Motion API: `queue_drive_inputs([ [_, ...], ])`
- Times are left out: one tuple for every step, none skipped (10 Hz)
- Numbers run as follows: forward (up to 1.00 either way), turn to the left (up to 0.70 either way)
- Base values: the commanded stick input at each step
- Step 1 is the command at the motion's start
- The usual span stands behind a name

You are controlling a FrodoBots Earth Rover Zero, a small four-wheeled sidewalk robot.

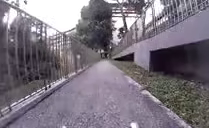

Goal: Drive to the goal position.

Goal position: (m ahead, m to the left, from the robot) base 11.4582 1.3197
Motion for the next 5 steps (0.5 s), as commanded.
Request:
queue_drive_inputs([
  [0.7,0.03],
  [0.7,0.03],
  [0.7,0.03],
  [0.7,0.03],
  [0.7,0.03],
])
